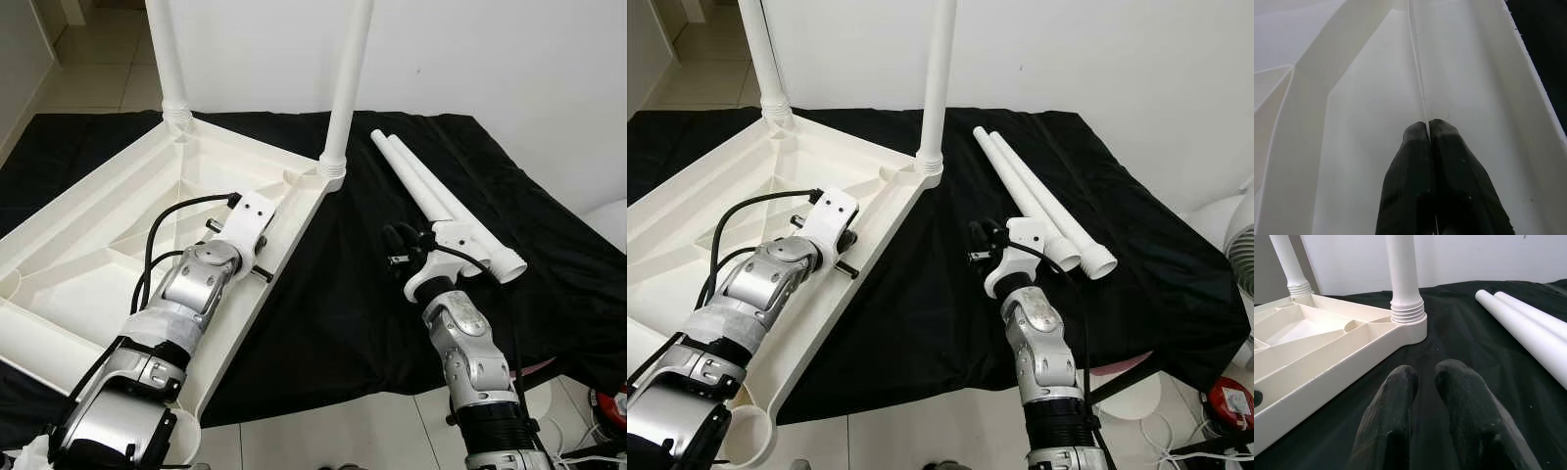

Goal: Building children table

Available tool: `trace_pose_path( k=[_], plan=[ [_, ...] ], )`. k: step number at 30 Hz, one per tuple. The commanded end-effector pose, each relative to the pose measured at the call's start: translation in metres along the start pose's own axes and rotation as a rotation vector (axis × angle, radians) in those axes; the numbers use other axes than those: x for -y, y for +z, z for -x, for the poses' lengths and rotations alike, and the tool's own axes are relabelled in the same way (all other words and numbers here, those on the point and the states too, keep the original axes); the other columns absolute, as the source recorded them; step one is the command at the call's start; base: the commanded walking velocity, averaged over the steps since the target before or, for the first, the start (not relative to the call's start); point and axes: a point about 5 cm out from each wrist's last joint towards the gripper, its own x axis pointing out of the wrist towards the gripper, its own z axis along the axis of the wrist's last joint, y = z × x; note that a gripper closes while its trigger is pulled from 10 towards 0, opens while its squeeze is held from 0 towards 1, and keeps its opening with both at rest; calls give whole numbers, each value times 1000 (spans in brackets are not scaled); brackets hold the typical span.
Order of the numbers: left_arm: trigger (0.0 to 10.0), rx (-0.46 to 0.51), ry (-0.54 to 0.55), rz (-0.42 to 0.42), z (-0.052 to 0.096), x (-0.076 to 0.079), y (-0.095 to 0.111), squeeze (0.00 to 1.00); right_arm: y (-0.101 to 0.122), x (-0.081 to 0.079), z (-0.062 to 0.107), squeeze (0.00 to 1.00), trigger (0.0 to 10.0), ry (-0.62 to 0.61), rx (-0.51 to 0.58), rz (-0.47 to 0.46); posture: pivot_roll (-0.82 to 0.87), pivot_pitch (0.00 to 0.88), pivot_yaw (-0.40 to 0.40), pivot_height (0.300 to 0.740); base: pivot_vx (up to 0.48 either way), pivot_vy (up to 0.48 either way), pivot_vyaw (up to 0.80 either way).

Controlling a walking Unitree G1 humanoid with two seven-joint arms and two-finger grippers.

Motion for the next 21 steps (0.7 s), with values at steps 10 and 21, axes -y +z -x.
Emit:
trace_pose_path(
  k=[10,21],
  plan=[
    [10000,253,-29,-4,10,3,34,847,-2,-1,-1,0,10000,-7,2,-3,41,43,-41,740,0,0,0],
    [10000,264,62,-55,30,-31,20,0,-6,-8,-2,0,10000,7,-5,-17,72,59,-53,740,0,0,0]
  ],
)
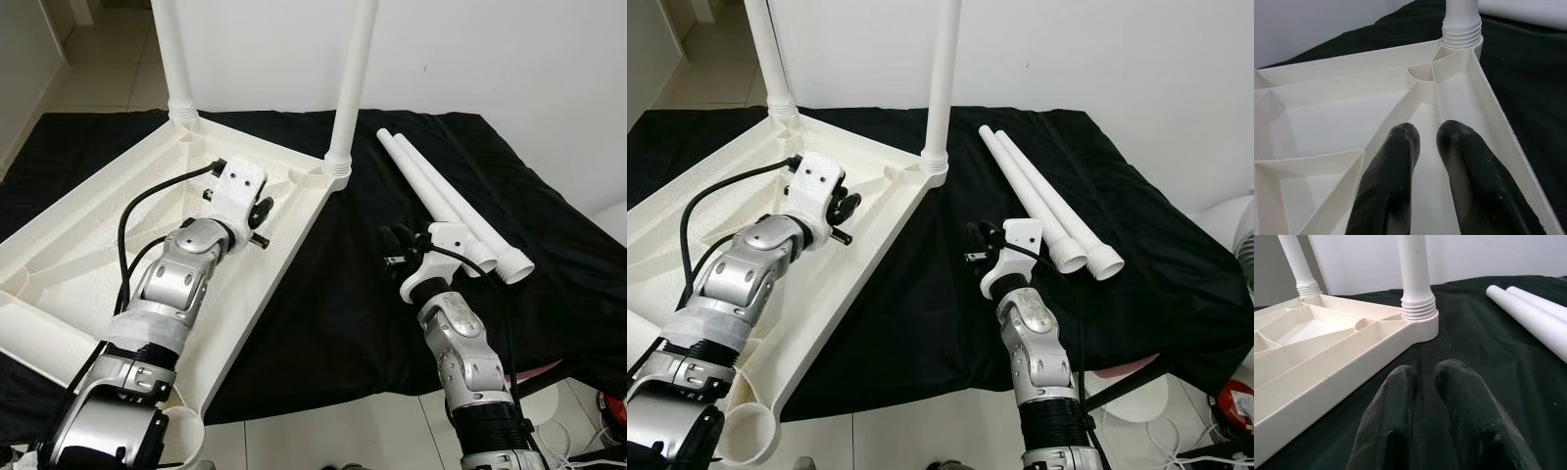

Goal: Building children table

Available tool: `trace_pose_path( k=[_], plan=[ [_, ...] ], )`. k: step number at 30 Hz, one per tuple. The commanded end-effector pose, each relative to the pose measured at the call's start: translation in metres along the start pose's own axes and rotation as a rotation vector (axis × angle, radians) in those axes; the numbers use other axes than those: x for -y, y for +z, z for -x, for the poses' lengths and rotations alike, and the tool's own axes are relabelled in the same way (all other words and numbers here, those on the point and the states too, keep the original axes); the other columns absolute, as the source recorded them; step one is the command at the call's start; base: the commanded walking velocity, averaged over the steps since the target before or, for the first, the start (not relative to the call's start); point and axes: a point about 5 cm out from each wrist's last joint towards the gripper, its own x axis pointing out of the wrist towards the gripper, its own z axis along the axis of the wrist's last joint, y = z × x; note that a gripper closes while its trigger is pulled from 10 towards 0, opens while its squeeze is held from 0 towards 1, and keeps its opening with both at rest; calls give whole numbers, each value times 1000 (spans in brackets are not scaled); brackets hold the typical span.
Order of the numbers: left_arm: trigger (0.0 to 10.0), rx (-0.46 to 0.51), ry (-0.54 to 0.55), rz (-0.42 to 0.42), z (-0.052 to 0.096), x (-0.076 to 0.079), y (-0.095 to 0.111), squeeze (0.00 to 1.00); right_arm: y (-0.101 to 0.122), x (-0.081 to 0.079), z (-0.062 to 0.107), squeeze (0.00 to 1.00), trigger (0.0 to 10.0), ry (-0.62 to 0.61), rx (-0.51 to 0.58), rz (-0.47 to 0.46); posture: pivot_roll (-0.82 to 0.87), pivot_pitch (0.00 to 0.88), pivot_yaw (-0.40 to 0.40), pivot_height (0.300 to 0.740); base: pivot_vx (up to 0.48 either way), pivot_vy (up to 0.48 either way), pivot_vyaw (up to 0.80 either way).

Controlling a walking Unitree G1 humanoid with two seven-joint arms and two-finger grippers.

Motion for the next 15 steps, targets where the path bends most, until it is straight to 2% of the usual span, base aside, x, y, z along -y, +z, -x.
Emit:
trace_pose_path(
  k=[1,2,3,5,8,9,11,13,15],
  plan=[
    [10000,-10,7,-26,4,-3,-4,0,-2,2,1,0,10000,-7,-5,4,72,59,-53,740,0,0,0],
    [10000,-34,37,-89,11,-13,-10,0,-2,1,1,0,10000,-4,-7,4,76,62,-55,740,0,0,0],
    [10000,-34,37,-89,11,-13,-10,0,-2,1,1,0,10000,-4,-7,4,76,62,-55,740,0,0,0],
    [10000,-86,87,-140,26,-33,-23,0,-3,0,1,0,10000,3,-11,4,81,68,-56,740,0,0,0],
    [10000,-102,103,-145,32,-39,-27,0,-4,-1,1,0,10000,4,-11,3,83,73,-57,740,0,0,0],
    [10000,-124,113,-139,38,-46,-30,0,-4,-1,1,0,10000,5,-12,2,83,76,-58,740,0,0,0],
    [10000,-158,158,-174,53,-65,-33,0,-4,-3,1,0,10000,6,-13,0,79,90,-66,740,0,0,0],
    [10000,-178,181,-207,64,-78,-33,0,-4,-4,2,0,10000,9,-14,-1,79,96,-69,740,0,0,0],
    [10000,-183,184,-217,67,-81,-33,0,-4,-4,2,0,10000,9,-14,-1,79,96,-69,740,0,0,0]
  ],
)
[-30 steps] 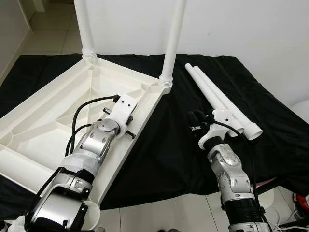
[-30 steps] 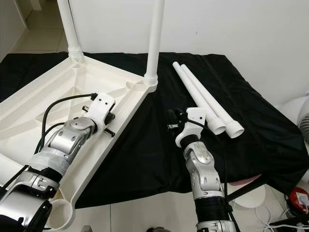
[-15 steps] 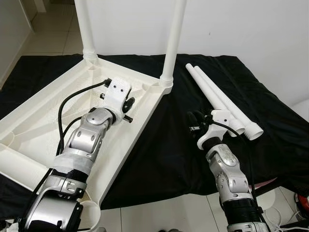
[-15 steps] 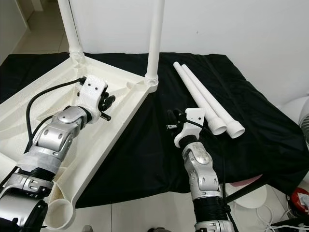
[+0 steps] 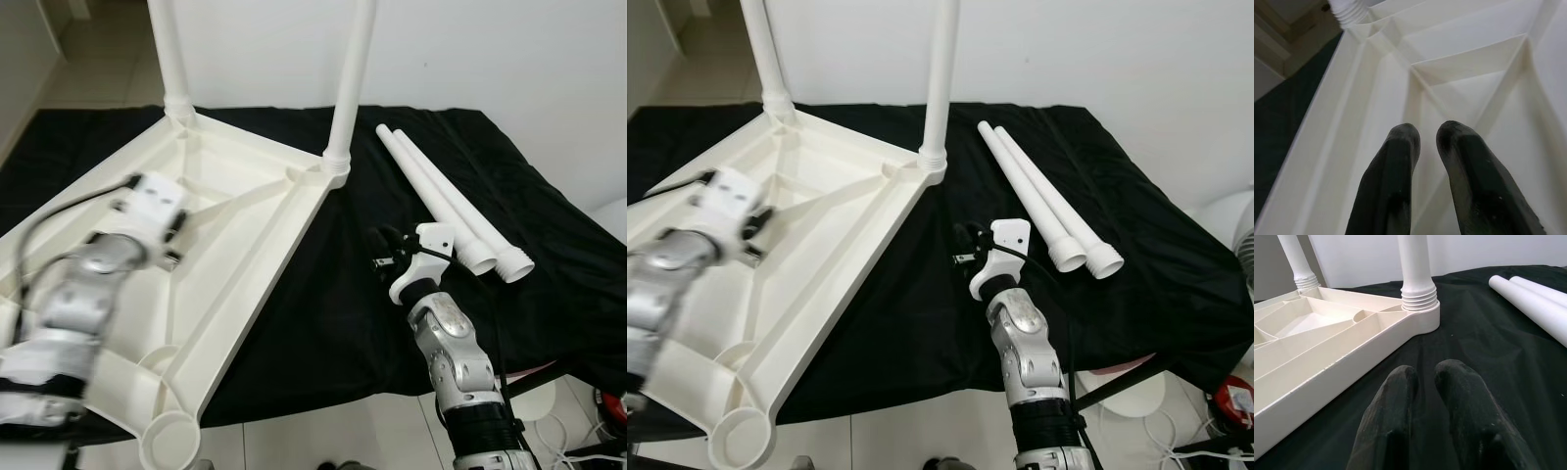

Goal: Building children table

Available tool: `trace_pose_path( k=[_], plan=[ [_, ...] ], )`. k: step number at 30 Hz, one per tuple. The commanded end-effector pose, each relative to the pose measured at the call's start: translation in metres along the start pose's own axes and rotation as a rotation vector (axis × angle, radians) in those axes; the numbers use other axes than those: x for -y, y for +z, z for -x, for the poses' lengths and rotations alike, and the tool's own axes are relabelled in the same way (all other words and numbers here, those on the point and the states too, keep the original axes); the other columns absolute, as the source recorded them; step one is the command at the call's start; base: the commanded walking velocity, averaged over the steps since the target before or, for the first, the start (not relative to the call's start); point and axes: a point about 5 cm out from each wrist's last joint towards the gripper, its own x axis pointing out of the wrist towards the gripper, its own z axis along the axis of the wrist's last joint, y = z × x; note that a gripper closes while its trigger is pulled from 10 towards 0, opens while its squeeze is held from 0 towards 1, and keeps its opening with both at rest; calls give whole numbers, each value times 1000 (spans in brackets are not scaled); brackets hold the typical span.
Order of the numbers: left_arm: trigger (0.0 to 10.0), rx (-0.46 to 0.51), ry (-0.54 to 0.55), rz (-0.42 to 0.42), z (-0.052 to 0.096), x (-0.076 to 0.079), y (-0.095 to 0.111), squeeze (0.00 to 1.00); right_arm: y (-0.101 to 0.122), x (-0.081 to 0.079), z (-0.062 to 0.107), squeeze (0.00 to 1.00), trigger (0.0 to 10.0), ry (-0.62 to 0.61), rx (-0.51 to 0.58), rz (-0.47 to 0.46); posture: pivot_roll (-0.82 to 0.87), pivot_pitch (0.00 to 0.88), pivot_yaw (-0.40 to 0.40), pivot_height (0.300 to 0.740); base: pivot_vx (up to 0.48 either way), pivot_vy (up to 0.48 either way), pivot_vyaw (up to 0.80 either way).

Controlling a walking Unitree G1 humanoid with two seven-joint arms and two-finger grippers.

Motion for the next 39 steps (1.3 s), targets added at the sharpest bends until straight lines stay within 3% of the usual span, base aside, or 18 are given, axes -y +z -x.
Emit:
trace_pose_path(
  k=[1,3,5,8,9,10,12,23,27,30,35,37,39],
  plan=[
    [10000,-4,-21,-11,2,2,-1,0,-1,0,2,0,10000,3,-7,8,79,96,-69,740,0,0,0],
    [10000,-19,-36,-28,14,-9,-4,0,-2,1,3,0,10000,7,-16,13,79,104,-76,740,0,0,0],
    [10000,-19,-36,-28,14,-9,-4,0,-2,1,3,0,10000,7,-16,13,79,104,-76,740,0,0,0],
    [10000,-43,-107,-53,28,-14,-8,0,-3,2,4,0,10000,8,-24,18,81,106,-81,740,0,0,0],
    [10000,-53,-173,-91,37,-13,-10,0,-3,2,4,0,10000,9,-24,17,84,110,-86,740,0,0,0],
    [10000,-53,-173,-91,37,-13,-10,0,-3,2,4,0,10000,9,-24,17,84,110,-86,740,0,0,0],
    [10000,-97,-299,-89,55,-11,-15,0,-3,0,3,0,10000,21,-30,20,87,117,-90,740,0,0,0],
    [10000,-204,-496,-72,84,-4,-23,0,-5,1,3,0,10000,26,-38,22,109,116,-74,740,0,0,0],
    [10000,-217,-541,-72,86,2,-24,0,-6,1,1,0,10000,20,-35,17,111,117,-65,740,0,0,0],
    [10000,-214,-615,-65,83,19,-23,0,-5,-1,1,0,10000,15,-30,10,102,114,-55,740,0,0,0],
    [10000,-210,-667,-64,80,33,-22,0,-6,-1,2,0,10000,10,-29,11,100,111,-53,740,0,0,0],
    [10000,-183,-735,-52,76,51,-18,0,-5,2,4,0,10000,-8,-23,14,77,104,-41,740,0,0,0],
    [10000,-183,-735,-52,76,51,-18,0,-5,2,4,0,10000,-8,-23,14,77,104,-41,740,0,0,0]
  ],
)
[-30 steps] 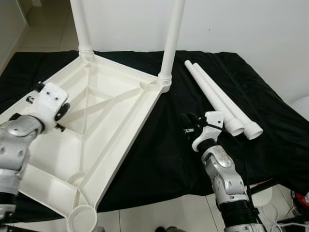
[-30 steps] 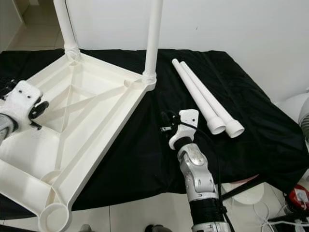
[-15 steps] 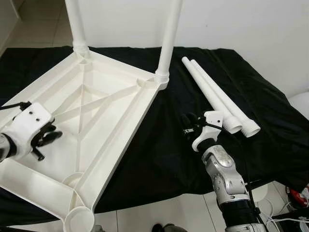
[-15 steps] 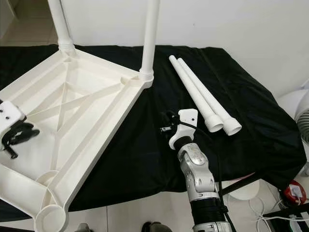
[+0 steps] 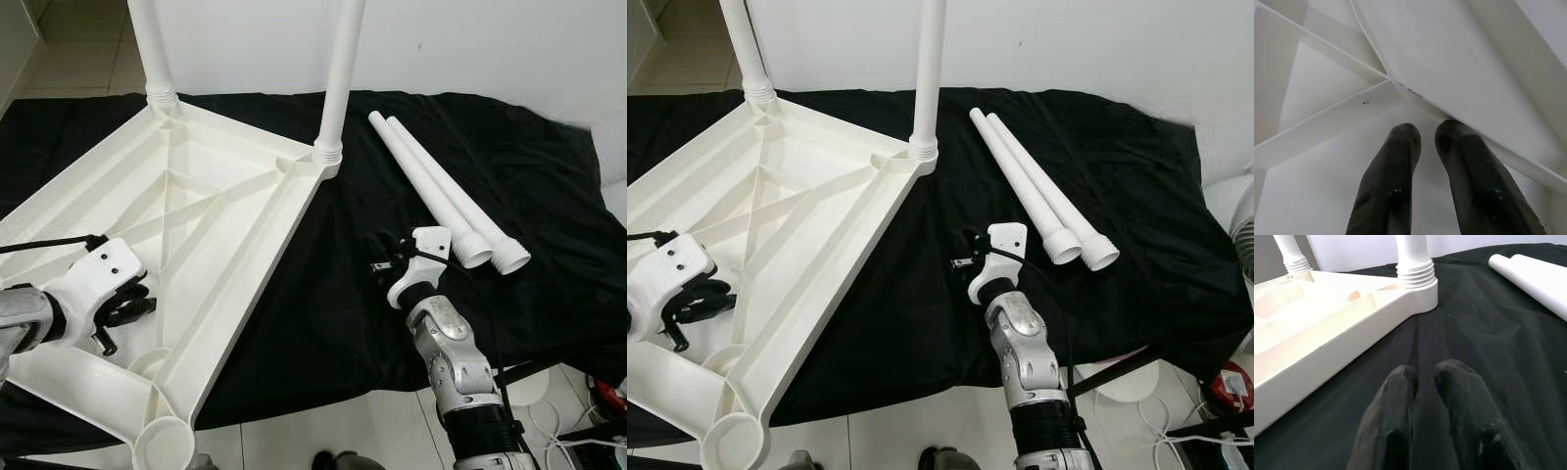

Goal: Building children table

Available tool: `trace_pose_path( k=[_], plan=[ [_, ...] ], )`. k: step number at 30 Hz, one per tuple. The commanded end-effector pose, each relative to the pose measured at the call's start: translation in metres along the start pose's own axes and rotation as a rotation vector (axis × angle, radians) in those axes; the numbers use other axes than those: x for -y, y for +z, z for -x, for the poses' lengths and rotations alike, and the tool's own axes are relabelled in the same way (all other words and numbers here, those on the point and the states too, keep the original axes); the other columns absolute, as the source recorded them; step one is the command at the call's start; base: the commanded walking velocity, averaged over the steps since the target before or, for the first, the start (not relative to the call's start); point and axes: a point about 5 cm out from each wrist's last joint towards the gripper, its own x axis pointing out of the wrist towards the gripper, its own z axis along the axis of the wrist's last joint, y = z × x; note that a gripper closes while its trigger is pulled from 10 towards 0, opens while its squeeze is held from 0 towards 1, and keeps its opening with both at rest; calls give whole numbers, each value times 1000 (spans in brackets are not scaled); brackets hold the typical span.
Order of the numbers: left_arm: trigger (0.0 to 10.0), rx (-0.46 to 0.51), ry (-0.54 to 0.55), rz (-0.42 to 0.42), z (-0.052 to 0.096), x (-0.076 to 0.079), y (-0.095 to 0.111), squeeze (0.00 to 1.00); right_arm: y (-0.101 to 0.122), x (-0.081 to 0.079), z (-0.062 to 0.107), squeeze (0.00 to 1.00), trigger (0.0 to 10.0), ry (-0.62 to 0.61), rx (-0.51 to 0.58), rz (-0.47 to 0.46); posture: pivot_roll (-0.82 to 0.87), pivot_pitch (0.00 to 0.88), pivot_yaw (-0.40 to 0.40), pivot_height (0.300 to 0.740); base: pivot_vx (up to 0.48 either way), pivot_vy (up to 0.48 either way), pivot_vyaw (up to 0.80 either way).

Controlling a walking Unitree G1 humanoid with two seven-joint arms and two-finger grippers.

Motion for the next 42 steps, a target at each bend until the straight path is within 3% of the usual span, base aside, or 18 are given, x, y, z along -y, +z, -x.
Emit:
trace_pose_path(
  k=[1,6,9,10,11,14,18,27,34,35,39,42],
  plan=[
    [10000,36,-151,-26,-18,22,10,0,1,5,3,0,10000,-23,4,14,66,99,-38,740,0,0,0],
    [10000,79,-217,-45,-29,34,18,0,2,7,3,0,10000,-29,10,18,56,92,-31,740,0,0,0],
    [10000,165,-255,-32,-49,43,40,0,2,9,1,0,10000,-47,22,16,55,74,-10,740,0,0,0],
    [10000,165,-255,-32,-49,43,40,0,2,9,1,0,10000,-47,22,16,55,74,-10,740,0,0,0],
    [10000,192,-231,-8,-59,41,48,0,2,9,0,0,10000,-51,27,12,55,74,-10,740,0,0,0],
    [10000,207,-214,9,-64,40,53,0,3,8,-2,0,10000,-52,29,8,53,74,-10,740,0,0,0],
    [10000,251,-66,121,-97,30,76,0,1,1,-1,0,10000,-44,27,-8,20,89,-18,740,0,0,0],
    [10000,295,27,115,-110,23,88,0,-2,5,6,0,10000,-45,4,-1,1,98,-29,740,0,0,0],
    [10000,330,2,53,-96,15,88,0,-6,6,6,0,10000,-44,-5,3,25,93,-24,740,0,0,0],
    [10000,324,3,52,-92,12,85,1000,-6,5,6,0,10000,-42,-4,0,29,92,-23,740,0,0,0],
    [10000,325,0,56,-87,9,82,1000,-6,3,6,0,10000,-40,-3,-4,35,88,-22,740,0,0,0],
    [10000,341,-32,39,-75,7,79,1000,-7,1,5,0,10000,-36,-3,-10,46,82,-22,740,0,0,0]
  ],
)
